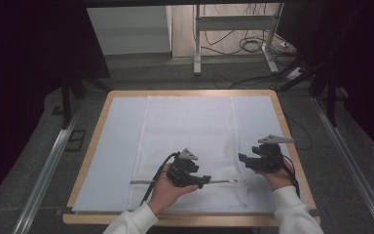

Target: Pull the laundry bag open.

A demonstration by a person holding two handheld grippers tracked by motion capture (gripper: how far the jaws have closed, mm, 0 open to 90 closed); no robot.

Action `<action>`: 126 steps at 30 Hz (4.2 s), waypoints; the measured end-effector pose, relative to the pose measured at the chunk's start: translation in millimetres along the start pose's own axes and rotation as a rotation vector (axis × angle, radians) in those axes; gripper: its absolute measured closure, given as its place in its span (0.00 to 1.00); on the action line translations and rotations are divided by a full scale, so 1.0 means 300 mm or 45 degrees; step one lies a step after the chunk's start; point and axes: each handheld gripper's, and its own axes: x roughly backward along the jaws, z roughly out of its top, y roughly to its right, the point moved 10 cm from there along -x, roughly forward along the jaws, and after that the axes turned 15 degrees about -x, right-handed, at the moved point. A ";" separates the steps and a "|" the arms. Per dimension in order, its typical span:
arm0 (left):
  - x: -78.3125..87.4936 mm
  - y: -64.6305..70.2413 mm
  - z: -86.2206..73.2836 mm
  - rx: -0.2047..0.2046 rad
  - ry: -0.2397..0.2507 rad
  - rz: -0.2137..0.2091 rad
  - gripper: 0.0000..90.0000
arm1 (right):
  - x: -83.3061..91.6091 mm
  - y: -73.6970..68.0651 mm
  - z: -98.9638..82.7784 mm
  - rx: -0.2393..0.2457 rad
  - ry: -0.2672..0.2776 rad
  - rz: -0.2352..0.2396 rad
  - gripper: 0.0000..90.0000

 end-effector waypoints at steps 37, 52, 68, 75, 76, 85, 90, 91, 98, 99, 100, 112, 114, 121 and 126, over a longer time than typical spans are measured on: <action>-0.136 0.099 0.073 0.028 -0.049 -0.160 0.49 | -0.008 0.013 -0.006 0.005 -0.003 -0.025 0.37; -0.190 0.129 0.090 0.031 -0.080 -0.198 0.49 | -0.008 0.025 -0.005 -0.001 0.001 -0.036 0.37; -0.236 0.136 0.093 0.059 -0.105 -0.225 0.53 | -0.005 0.033 -0.003 -0.006 0.004 -0.045 0.37; -0.254 0.138 0.098 0.066 -0.108 -0.227 0.57 | -0.003 0.038 -0.002 -0.009 0.008 -0.049 0.37; -0.256 0.138 0.099 0.068 -0.109 -0.227 0.57 | -0.002 0.039 -0.001 -0.009 0.009 -0.050 0.37; -0.269 0.141 0.097 0.097 -0.110 -0.254 0.63 | 0.005 0.048 0.004 -0.018 0.019 -0.056 0.37; -0.273 0.145 0.094 0.100 -0.117 -0.261 0.65 | 0.009 0.052 0.007 -0.023 0.025 -0.058 0.37; -0.274 0.146 0.094 0.100 -0.116 -0.261 0.66 | 0.009 0.053 0.007 -0.024 0.026 -0.058 0.37; -0.282 0.149 0.090 0.098 -0.125 -0.260 0.69 | 0.010 0.054 0.008 -0.024 0.027 -0.061 0.37; -0.286 0.148 0.091 0.103 -0.124 -0.256 0.69 | 0.010 0.054 0.008 -0.024 0.027 -0.061 0.37; -0.287 0.147 0.091 0.106 -0.124 -0.254 0.71 | 0.010 0.054 0.008 -0.024 0.027 -0.061 0.37; -0.300 0.138 0.094 0.106 -0.130 -0.229 0.82 | 0.011 0.053 0.008 -0.022 0.027 -0.063 0.37; -0.303 0.141 0.093 0.096 -0.133 -0.223 0.83 | 0.011 0.054 0.009 -0.022 0.029 -0.063 0.37; -0.308 0.141 0.092 0.056 -0.138 -0.181 0.87 | 0.010 0.054 0.008 -0.022 0.027 -0.064 0.37; -0.309 0.141 0.091 0.044 -0.139 -0.174 0.91 | 0.010 0.054 0.008 -0.021 0.027 -0.065 0.37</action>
